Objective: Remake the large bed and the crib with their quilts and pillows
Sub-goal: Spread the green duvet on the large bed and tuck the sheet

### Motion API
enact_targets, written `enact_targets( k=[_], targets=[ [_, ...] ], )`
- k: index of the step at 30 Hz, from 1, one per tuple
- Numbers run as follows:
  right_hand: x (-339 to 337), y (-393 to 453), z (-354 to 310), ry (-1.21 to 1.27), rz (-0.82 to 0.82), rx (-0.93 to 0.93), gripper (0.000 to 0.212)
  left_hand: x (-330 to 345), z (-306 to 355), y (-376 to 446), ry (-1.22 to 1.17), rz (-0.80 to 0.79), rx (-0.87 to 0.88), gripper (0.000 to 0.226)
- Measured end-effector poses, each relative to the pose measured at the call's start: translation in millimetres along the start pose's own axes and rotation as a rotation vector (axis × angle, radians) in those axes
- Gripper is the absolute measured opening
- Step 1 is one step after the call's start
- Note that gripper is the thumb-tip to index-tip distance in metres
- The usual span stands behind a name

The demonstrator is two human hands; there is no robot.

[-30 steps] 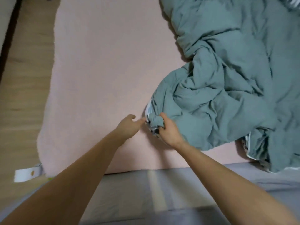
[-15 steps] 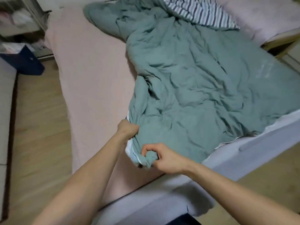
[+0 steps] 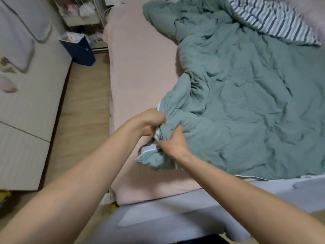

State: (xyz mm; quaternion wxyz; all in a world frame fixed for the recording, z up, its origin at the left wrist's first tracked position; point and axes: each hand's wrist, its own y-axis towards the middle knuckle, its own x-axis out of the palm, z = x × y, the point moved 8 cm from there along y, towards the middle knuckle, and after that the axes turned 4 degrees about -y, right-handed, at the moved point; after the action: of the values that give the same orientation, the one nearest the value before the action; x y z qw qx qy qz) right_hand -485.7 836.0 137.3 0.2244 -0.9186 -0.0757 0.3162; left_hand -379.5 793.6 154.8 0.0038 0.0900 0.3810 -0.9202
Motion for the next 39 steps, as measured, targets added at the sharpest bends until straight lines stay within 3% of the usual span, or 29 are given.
enact_targets(
  k=[3, 5, 9, 13, 16, 21, 24, 27, 29, 32, 36, 39],
  targets=[
    [-4.8, 3.7, -4.4, -0.171, -0.018, -0.100, 0.036, -7.1, -15.8, 0.4, -0.018, -0.030, -0.038, 0.026],
    [2.6, -2.6, -12.5, -0.332, -0.065, -0.223, 0.030, -13.1, -32.4, 2.0, 0.106, 0.049, -0.082, 0.020],
    [26.3, -22.4, -24.3, -0.528, -0.133, -0.379, 0.014, -17.5, -52.7, 13.8, 0.151, 0.166, -0.088, 0.035],
    [23.4, -25.6, -43.5, -0.600, -0.052, -0.444, 0.012, -23.6, -46.4, 21.8, -0.080, 0.210, -0.024, 0.032],
    [22.2, -31.0, -63.7, -0.575, 0.028, -0.440, 0.011, -34.3, -39.7, 16.3, -0.302, 0.143, -0.002, 0.032],
    [70.3, -53.4, -108.5, -0.609, 0.115, -0.456, 0.008, -97.4, -46.2, 10.1, -0.354, 0.055, 0.043, 0.035],
    [118.2, -81.7, -121.6, -0.699, 0.124, -0.418, 0.009, -151.6, -82.8, -4.4, -0.194, 0.100, 0.085, 0.045],
    [139.3, -116.9, -128.0, -0.737, 0.126, -0.331, 0.012, -189.1, -97.1, -23.4, 0.088, 0.010, 0.218, 0.054],
    [134.9, -138.5, -135.1, -0.734, 0.255, -0.261, 0.015, -199.9, -75.8, -32.1, 0.257, -0.001, 0.346, 0.049],
    [134.0, -153.1, -127.1, -0.762, 0.399, -0.127, 0.011, -186.1, -60.2, -35.4, 0.479, 0.006, 0.421, 0.057],
    [172.9, -147.6, -71.2, -0.795, 0.241, 0.092, 0.017, -155.9, -98.5, -24.2, 0.948, -0.062, 0.443, 0.044],
    [158.0, -143.0, -58.5, -0.839, 0.276, 0.136, 0.025, -148.6, -103.5, -12.5, 1.058, -0.112, 0.439, 0.045]
  ],
)
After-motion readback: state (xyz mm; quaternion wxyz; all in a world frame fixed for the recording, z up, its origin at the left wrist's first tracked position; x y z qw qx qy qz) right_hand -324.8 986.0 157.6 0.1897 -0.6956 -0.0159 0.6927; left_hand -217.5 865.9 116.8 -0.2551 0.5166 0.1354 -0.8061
